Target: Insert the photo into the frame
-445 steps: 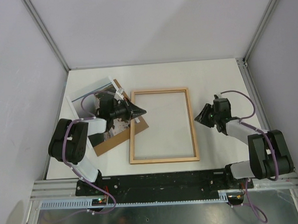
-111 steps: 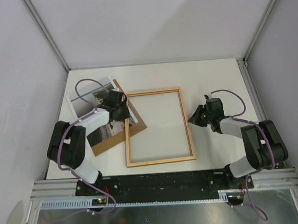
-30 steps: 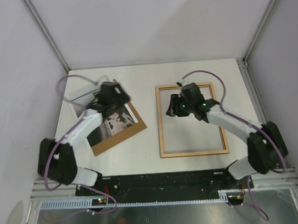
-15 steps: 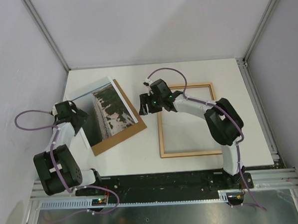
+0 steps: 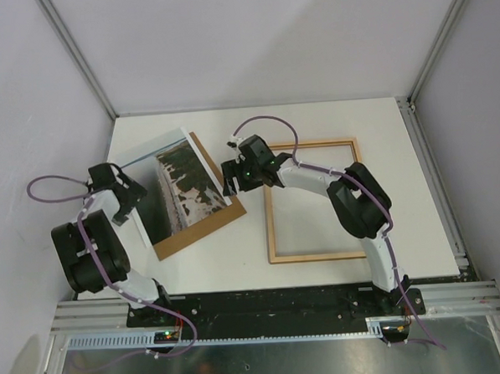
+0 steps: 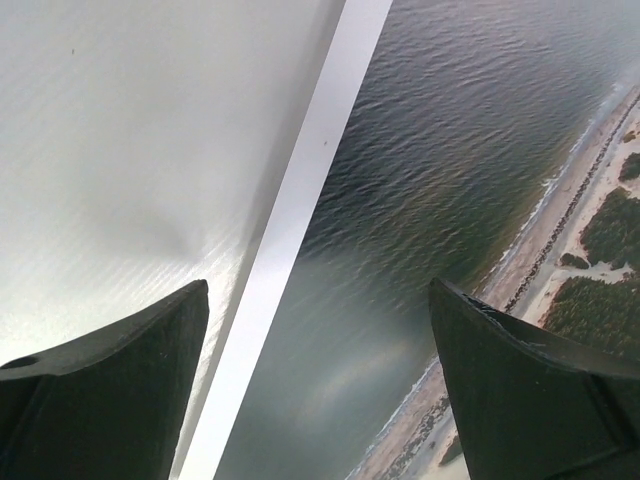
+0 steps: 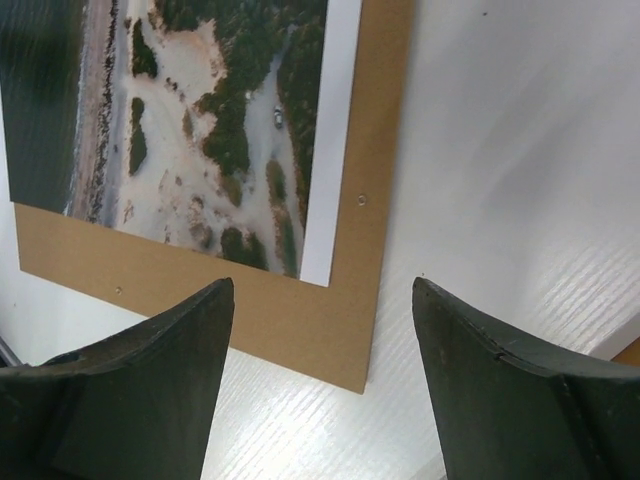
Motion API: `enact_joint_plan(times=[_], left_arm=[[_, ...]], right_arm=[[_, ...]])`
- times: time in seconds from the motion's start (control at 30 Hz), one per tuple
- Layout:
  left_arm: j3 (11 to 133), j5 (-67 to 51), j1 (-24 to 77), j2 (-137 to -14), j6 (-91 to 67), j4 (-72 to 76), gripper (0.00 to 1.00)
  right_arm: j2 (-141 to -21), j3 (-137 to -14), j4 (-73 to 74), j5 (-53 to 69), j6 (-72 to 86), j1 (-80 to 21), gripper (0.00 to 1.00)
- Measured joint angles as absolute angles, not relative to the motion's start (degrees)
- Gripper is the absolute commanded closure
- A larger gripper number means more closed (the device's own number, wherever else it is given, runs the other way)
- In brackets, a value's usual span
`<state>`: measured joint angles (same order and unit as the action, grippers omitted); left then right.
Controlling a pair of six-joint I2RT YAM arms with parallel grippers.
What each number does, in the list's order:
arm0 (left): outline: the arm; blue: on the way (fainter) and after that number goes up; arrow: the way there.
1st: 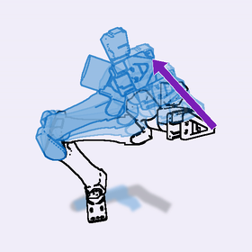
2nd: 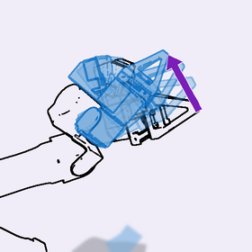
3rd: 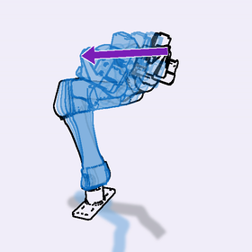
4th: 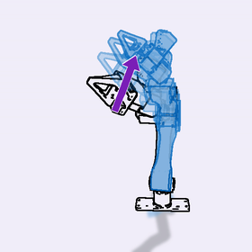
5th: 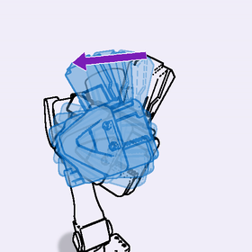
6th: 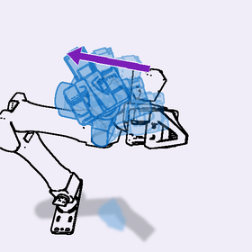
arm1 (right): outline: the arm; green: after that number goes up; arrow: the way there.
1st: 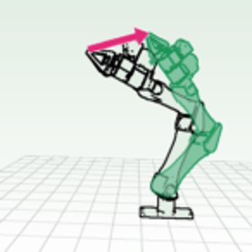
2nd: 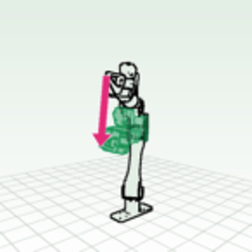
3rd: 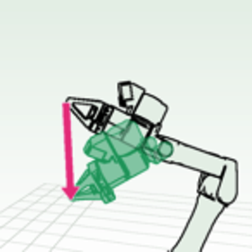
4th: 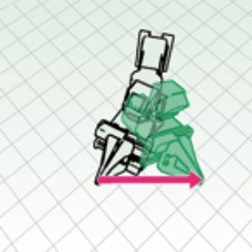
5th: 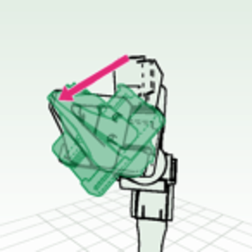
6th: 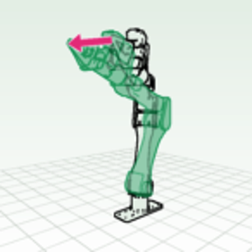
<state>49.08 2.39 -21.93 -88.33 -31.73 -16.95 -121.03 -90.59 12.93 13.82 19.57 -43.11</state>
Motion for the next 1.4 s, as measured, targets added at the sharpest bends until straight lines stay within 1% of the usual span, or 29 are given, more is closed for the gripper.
enact_joint_plan(times=[0.37,0.57,0.87,1.03,1.4], left_arm=[[53.23,2.35,-22.92,-93.73,-26.06,-16.91,0.06],[55.31,0.67,-23.16,-96.82,-24.86,-16.64,0.10],[55.70,-4.23,-23.40,-97.60,-24.97,-15.29,0.27],[55.70,-7.31,-23.40,-97.84,-24.97,-15.29,0.34],[55.70,-9.96,-24.08,-97.95,-25.10,-15.55,0.55]], right_arm=[[-124.46,-88.95,8.99,15.00,19.62,-41.58,0.22],[-124.90,-88.44,6.72,16.91,19.62,-41.04,0.21],[-125.93,-88.66,4.40,20.86,19.64,-40.36,0.21],[-128.11,-91.79,4.51,22.28,19.68,-40.32,0.22],[-131.09,-96.38,5.65,23.22,19.86,-40.29,0.23]])
